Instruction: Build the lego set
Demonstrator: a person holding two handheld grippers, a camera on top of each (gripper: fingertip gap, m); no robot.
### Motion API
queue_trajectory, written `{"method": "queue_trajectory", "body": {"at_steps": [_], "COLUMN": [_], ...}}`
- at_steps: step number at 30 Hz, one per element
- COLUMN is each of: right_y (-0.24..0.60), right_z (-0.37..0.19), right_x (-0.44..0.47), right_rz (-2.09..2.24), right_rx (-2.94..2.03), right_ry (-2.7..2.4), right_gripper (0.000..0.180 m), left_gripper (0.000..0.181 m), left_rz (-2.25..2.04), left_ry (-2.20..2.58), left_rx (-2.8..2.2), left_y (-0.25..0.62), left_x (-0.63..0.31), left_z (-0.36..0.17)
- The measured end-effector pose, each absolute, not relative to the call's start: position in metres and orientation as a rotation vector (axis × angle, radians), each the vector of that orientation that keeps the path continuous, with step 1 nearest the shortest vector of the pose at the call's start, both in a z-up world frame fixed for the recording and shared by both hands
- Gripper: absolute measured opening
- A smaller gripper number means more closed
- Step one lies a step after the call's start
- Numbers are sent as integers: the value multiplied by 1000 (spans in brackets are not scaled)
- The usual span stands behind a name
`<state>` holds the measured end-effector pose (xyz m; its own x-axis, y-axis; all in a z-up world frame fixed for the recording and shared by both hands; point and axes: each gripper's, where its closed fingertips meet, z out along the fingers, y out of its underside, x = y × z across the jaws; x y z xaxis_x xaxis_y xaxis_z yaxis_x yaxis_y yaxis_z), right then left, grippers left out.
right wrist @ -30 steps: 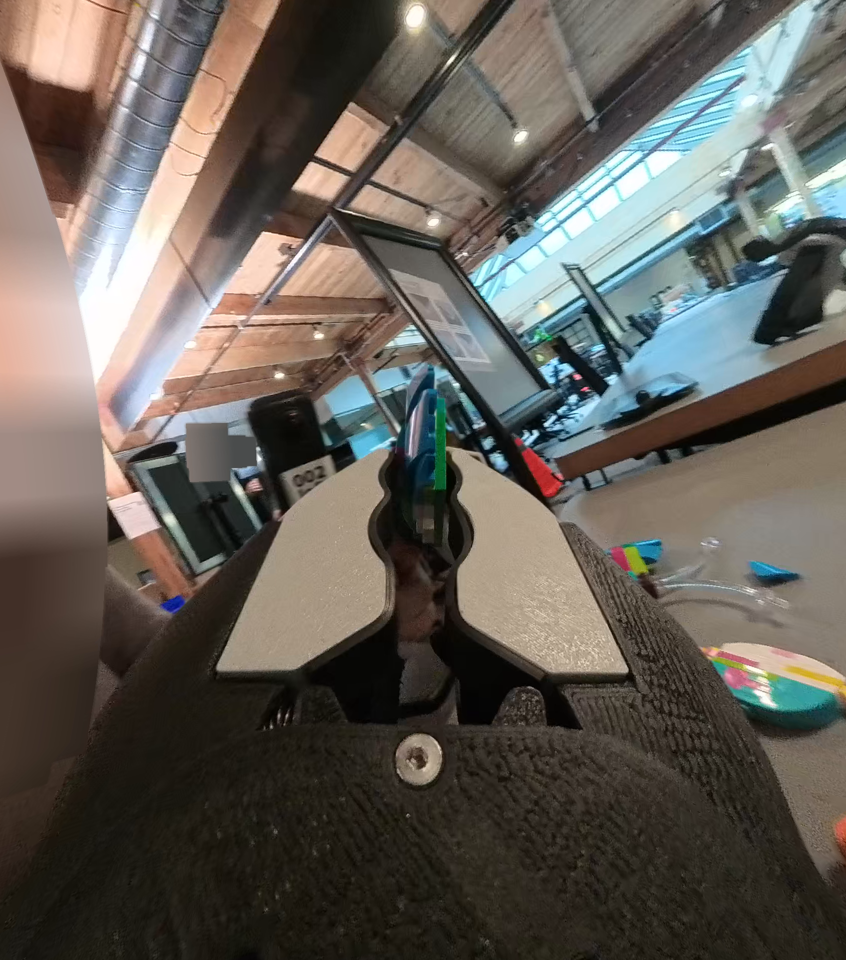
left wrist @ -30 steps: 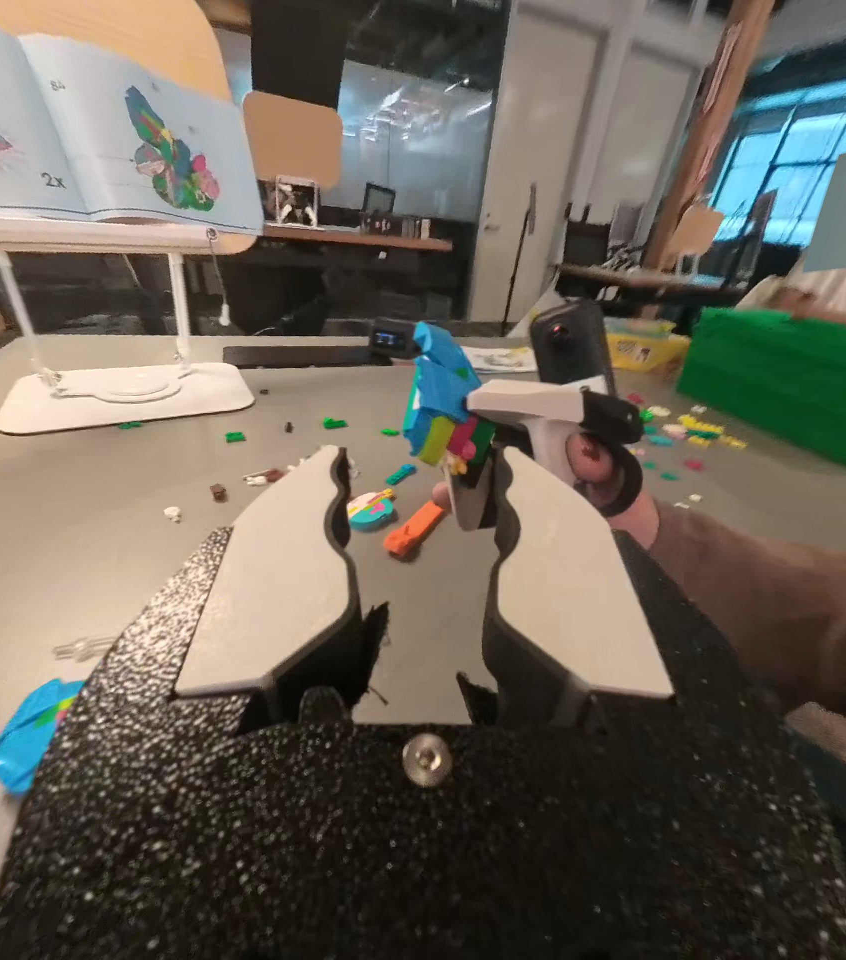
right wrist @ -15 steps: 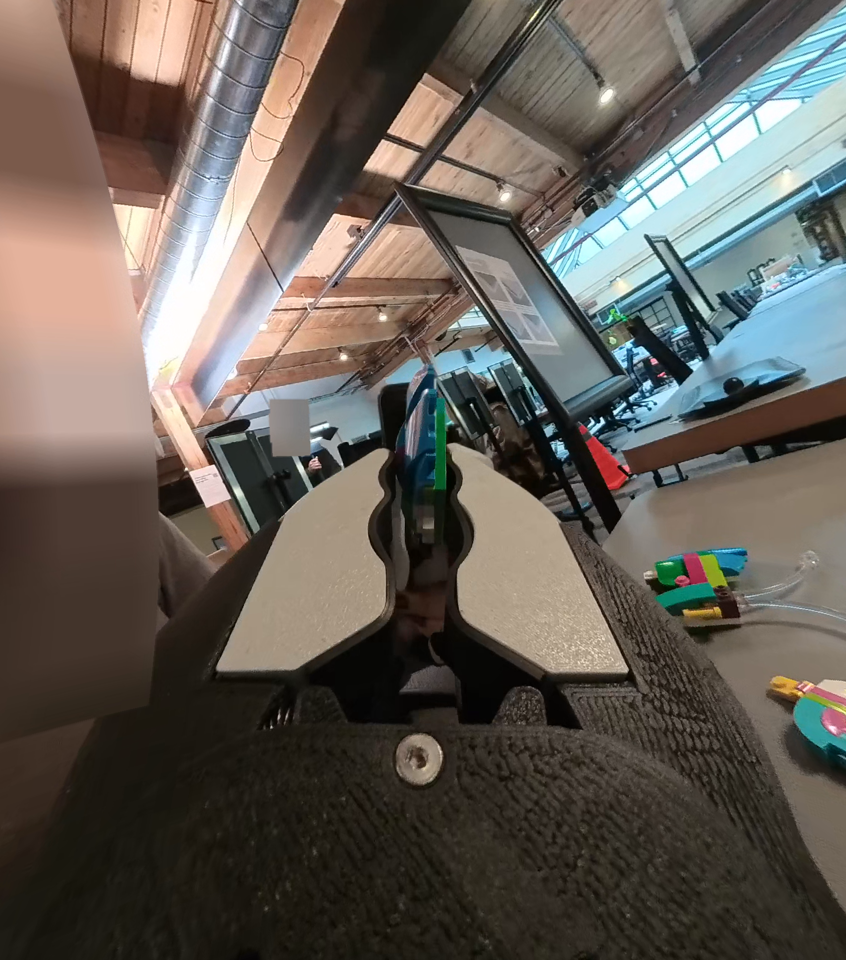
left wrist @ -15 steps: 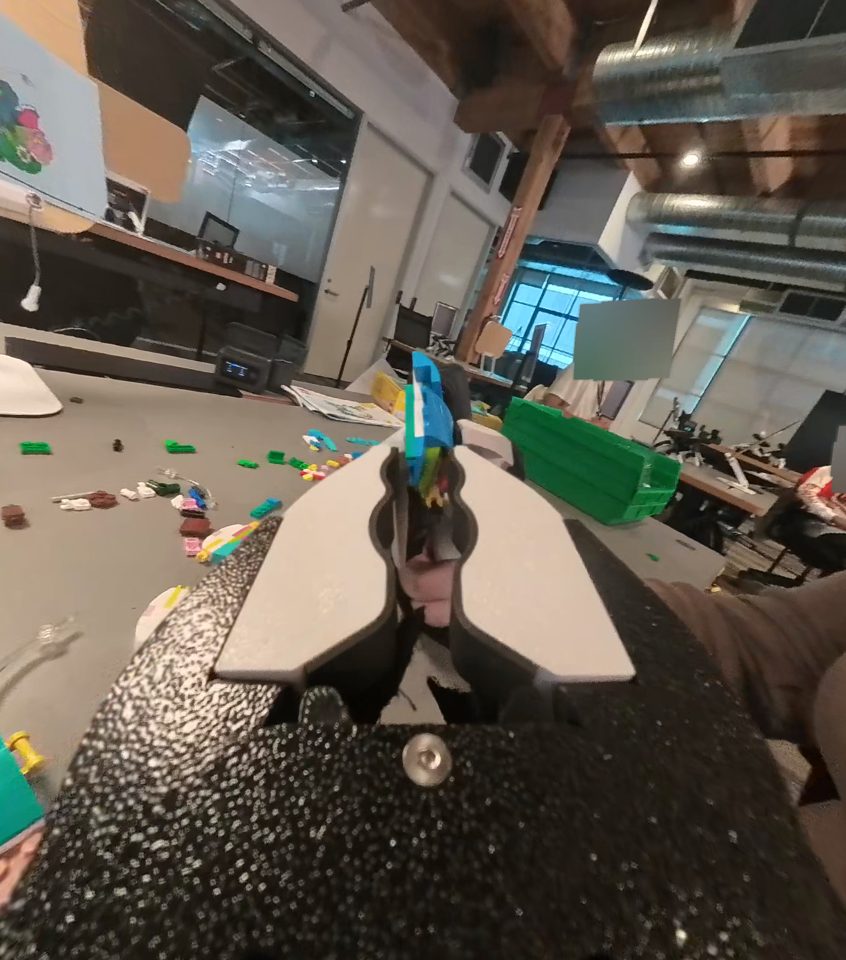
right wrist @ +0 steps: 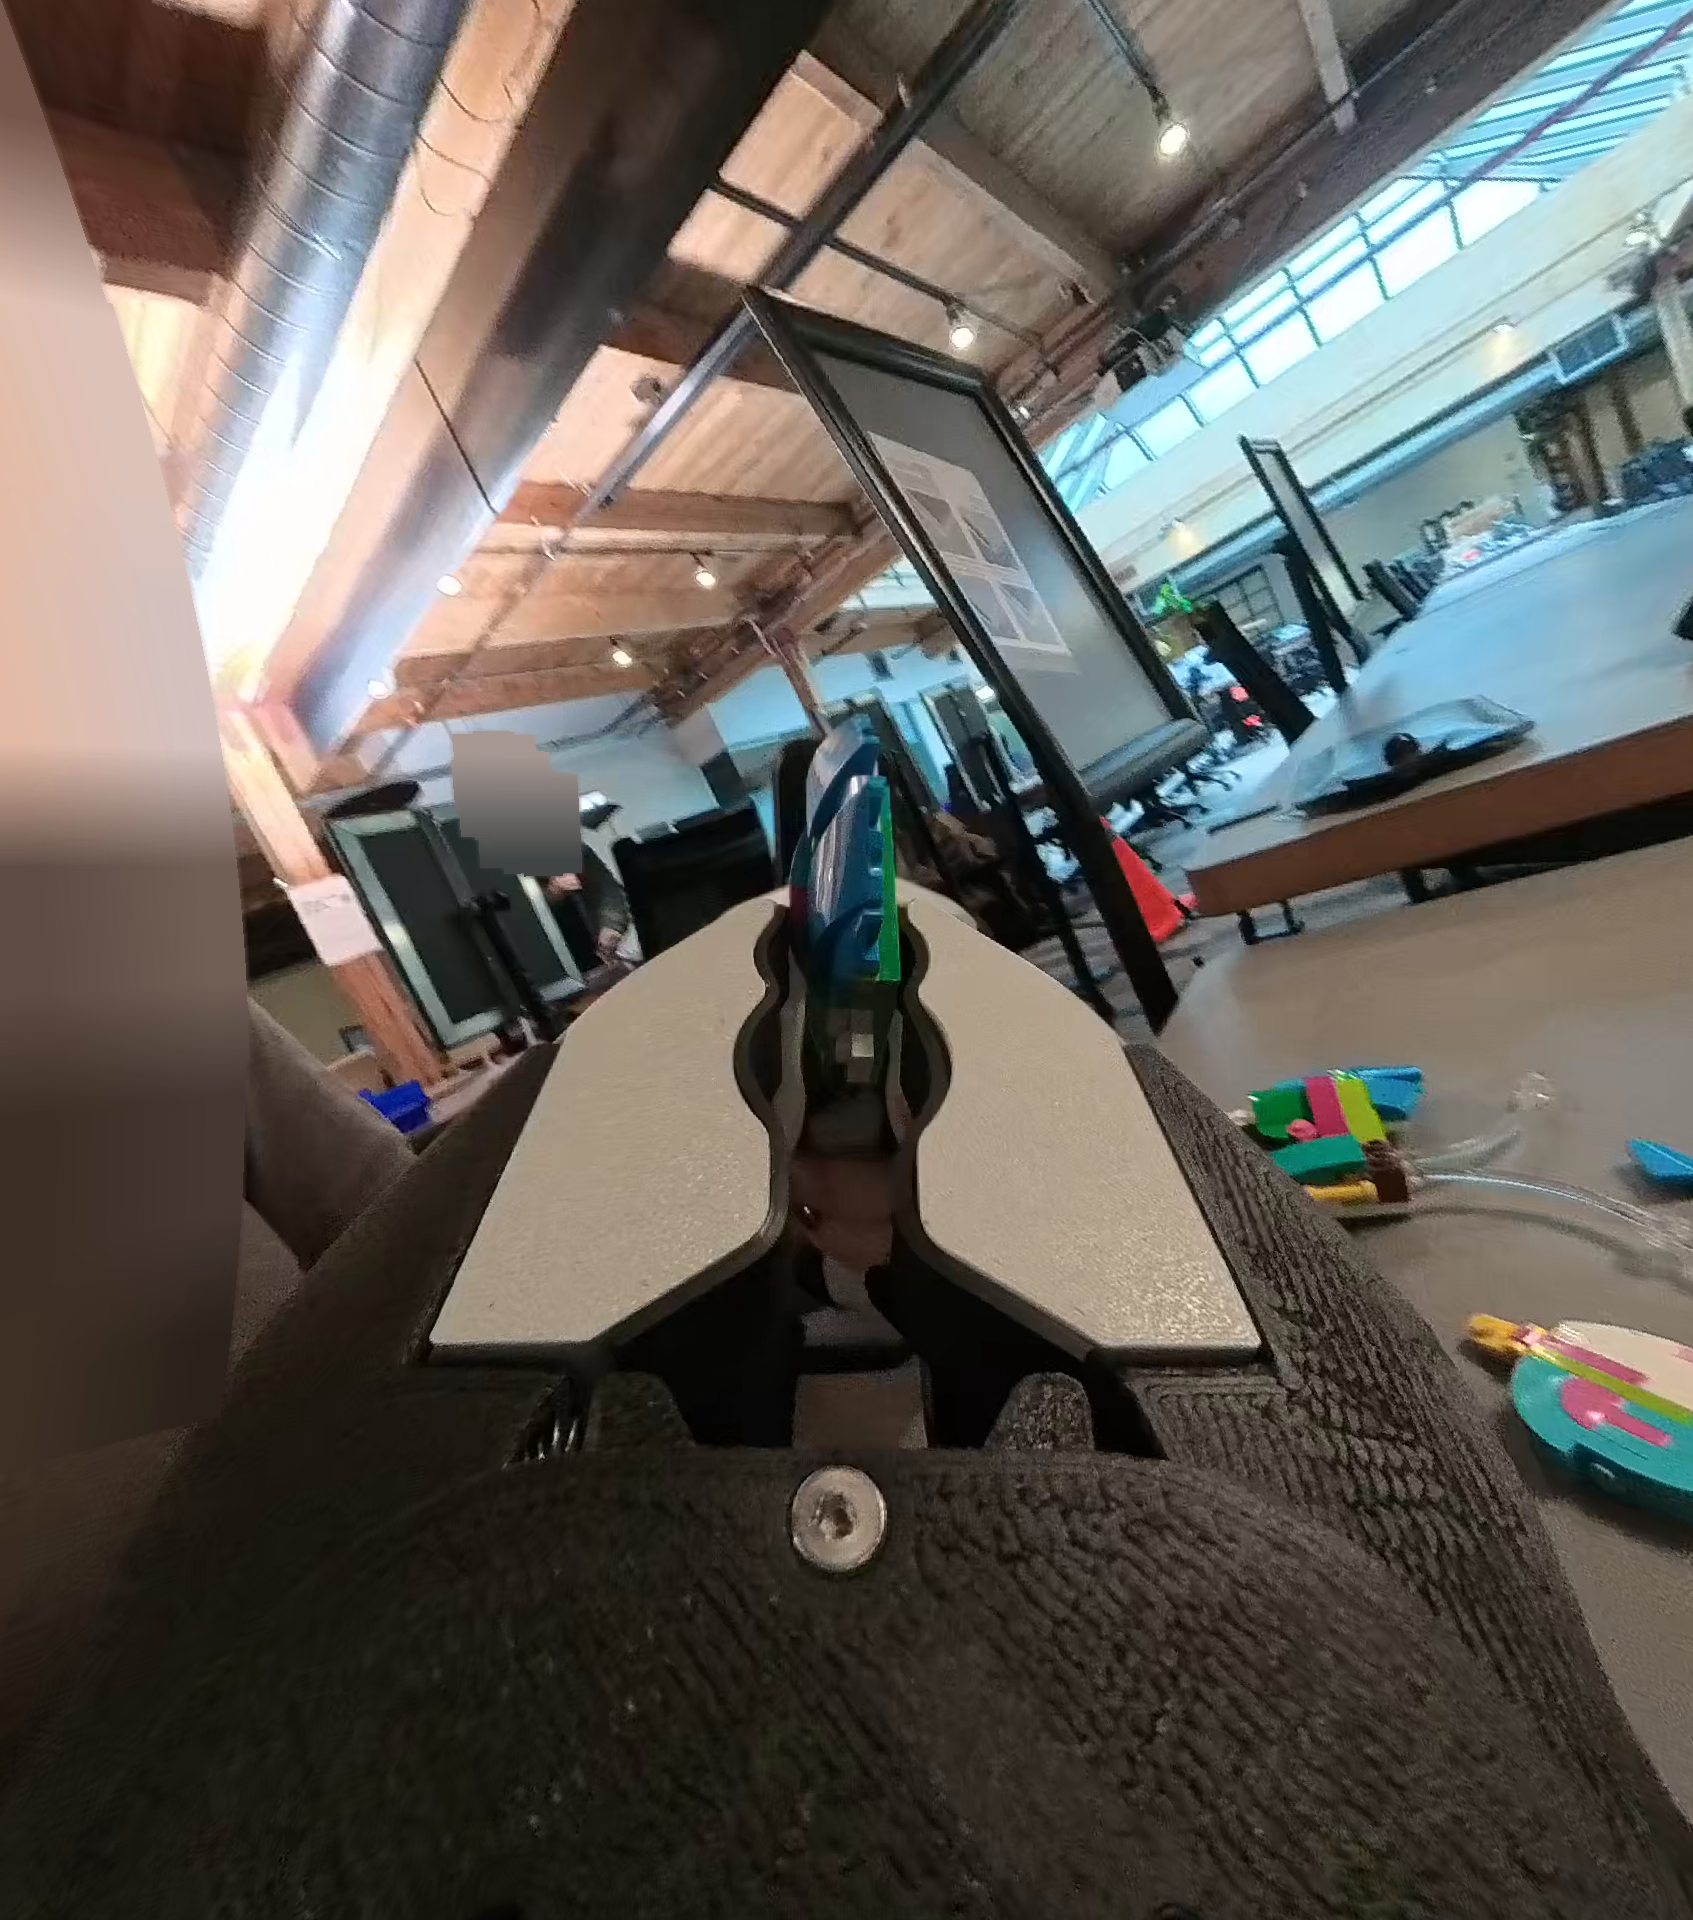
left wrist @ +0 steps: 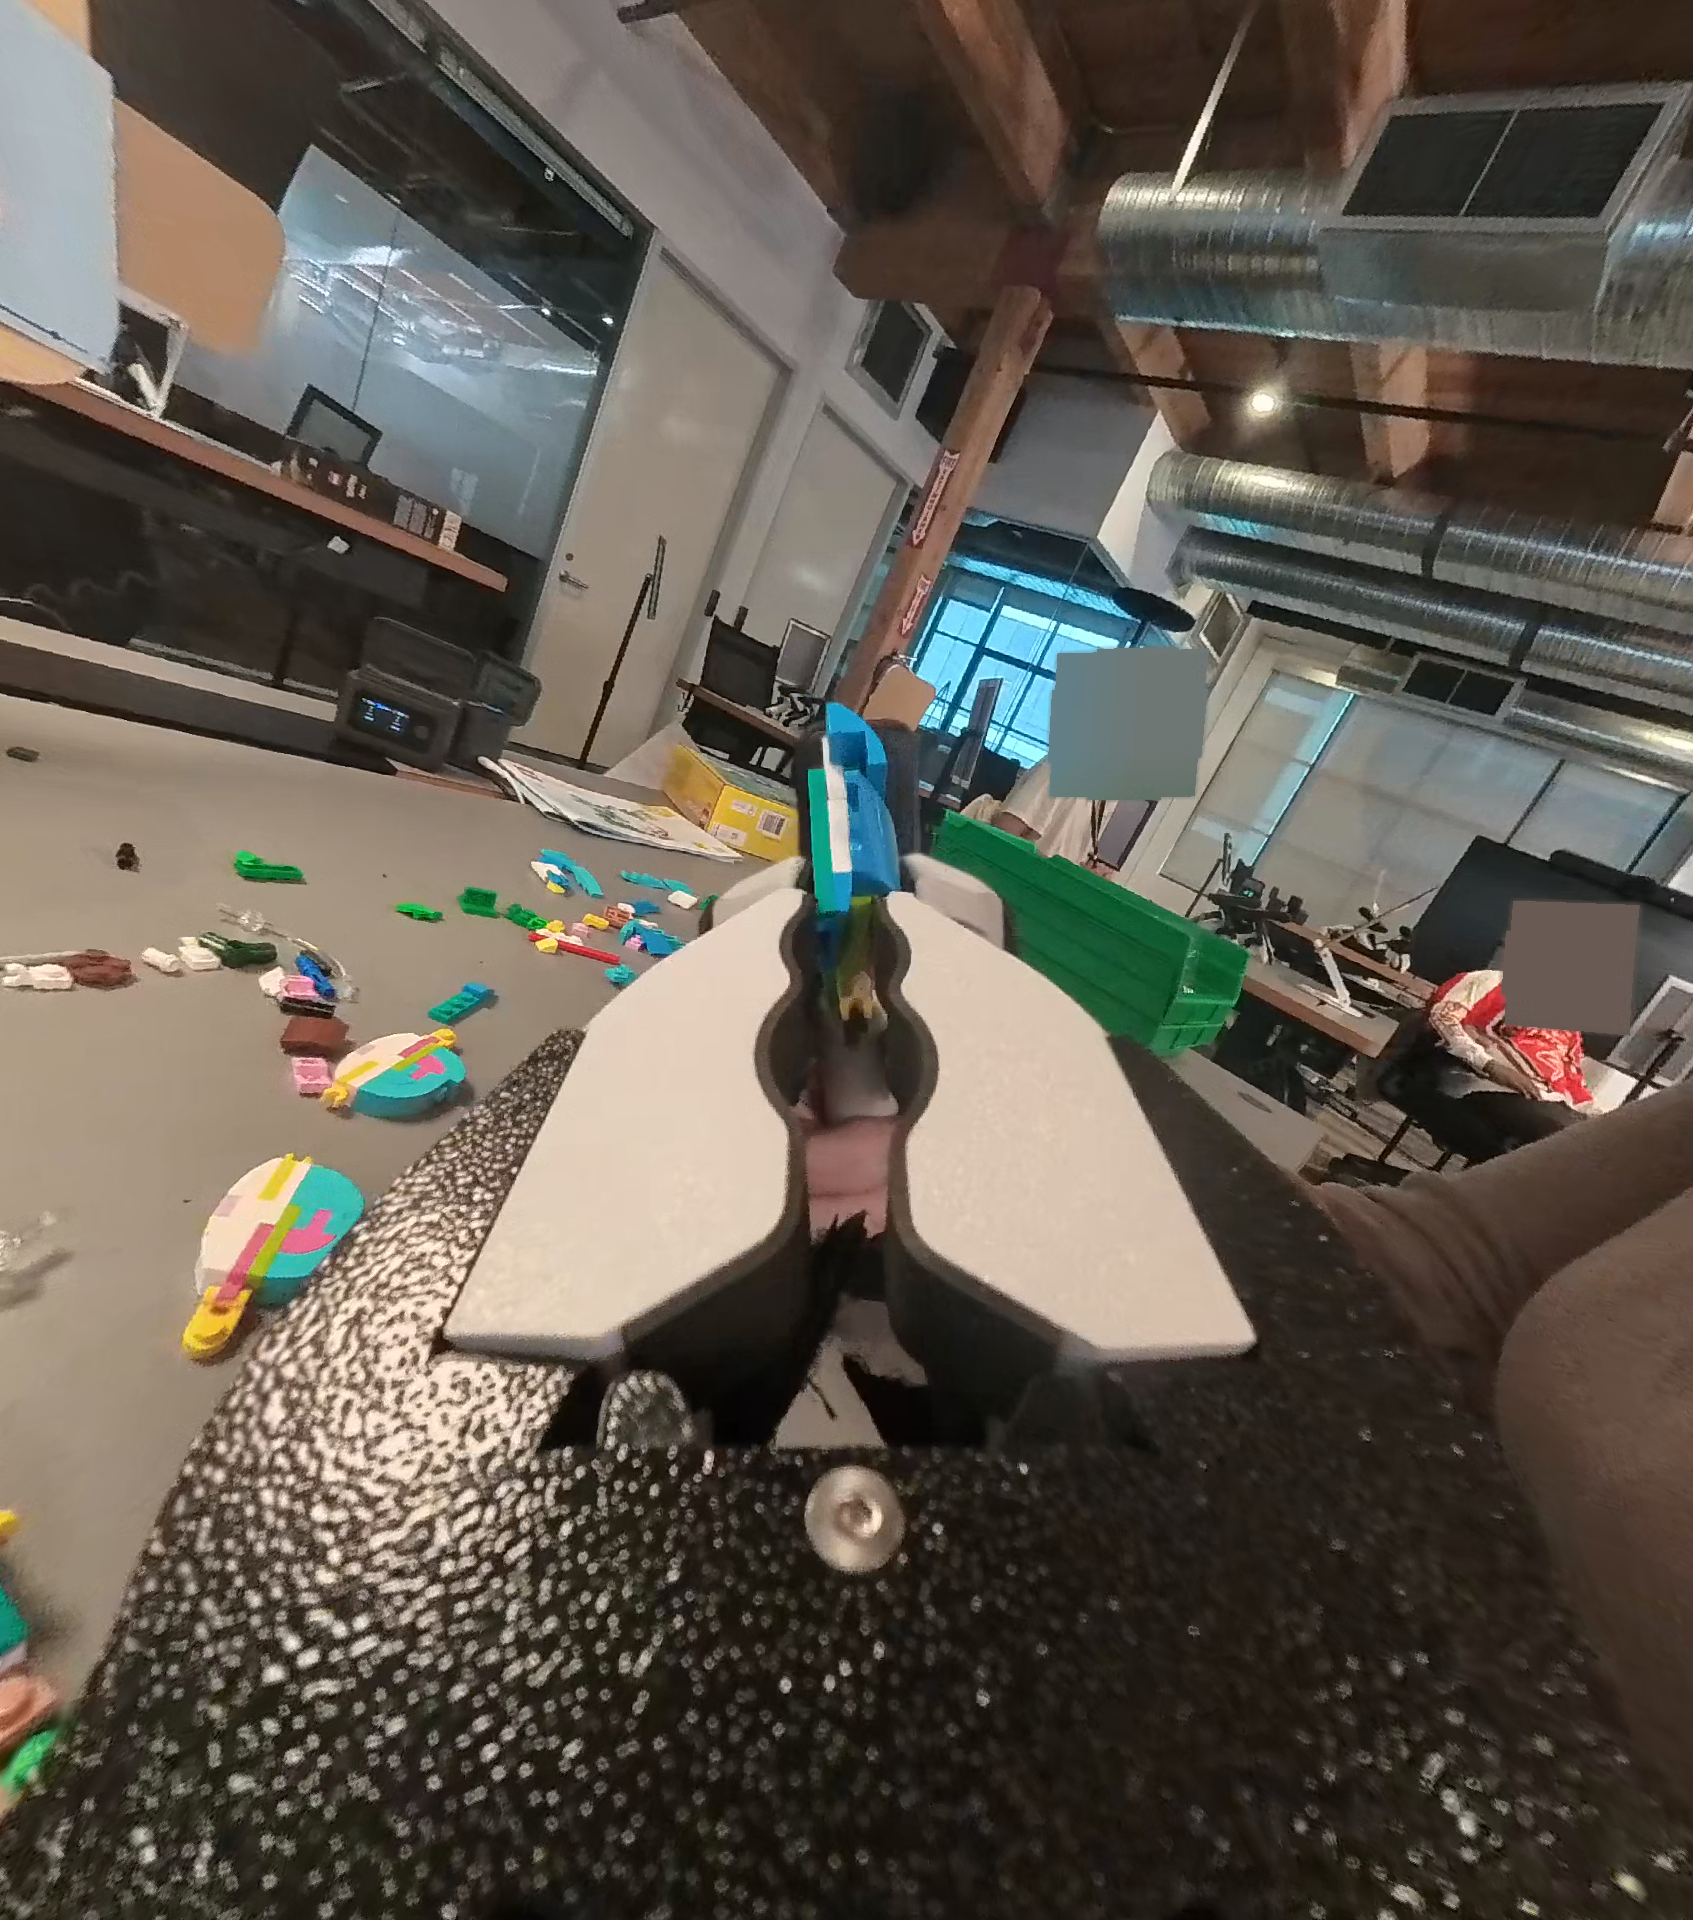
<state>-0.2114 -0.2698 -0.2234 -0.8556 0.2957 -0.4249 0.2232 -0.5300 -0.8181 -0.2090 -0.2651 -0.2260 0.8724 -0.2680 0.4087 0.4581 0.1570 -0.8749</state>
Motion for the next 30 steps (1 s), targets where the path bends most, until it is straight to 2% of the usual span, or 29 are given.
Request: {"method": "queue_trajectory", "body": {"at_steps": [7, 15, 20, 21, 25, 30], "right_y": [-275, -279, -276, -274, -265, -255], "right_z": [-233, -237, -235, -236, -239, -242], "right_x": [-216, -213, -214, -216, -226, -234], "right_rz": [2437, 2482, 2501, 2487, 2492, 2478], "right_rx": [-842, -861, -875, -901, -1023, -1109], "right_ry": [-1585, -1649, -1634, -1622, -1556, -1485], "right_gripper": [26, 22, 13, 13, 13, 13], "left_gripper": [9, 9, 10, 16, 67, 86], "left_rz": [-576, -700, -653, -625, -379, 495], "left_ry": [-206, -163, -131, -130, -148, -30], "left_rx": [-1341, -1487, -1488, -1482, -1480, -1697], "left_y": [-275, -282, -281, -279, -273, -265], "left_x": [-222, -219, -218, -219, -229, -262], "left_z": [-225, -236, -233, -232, -233, -256]}}
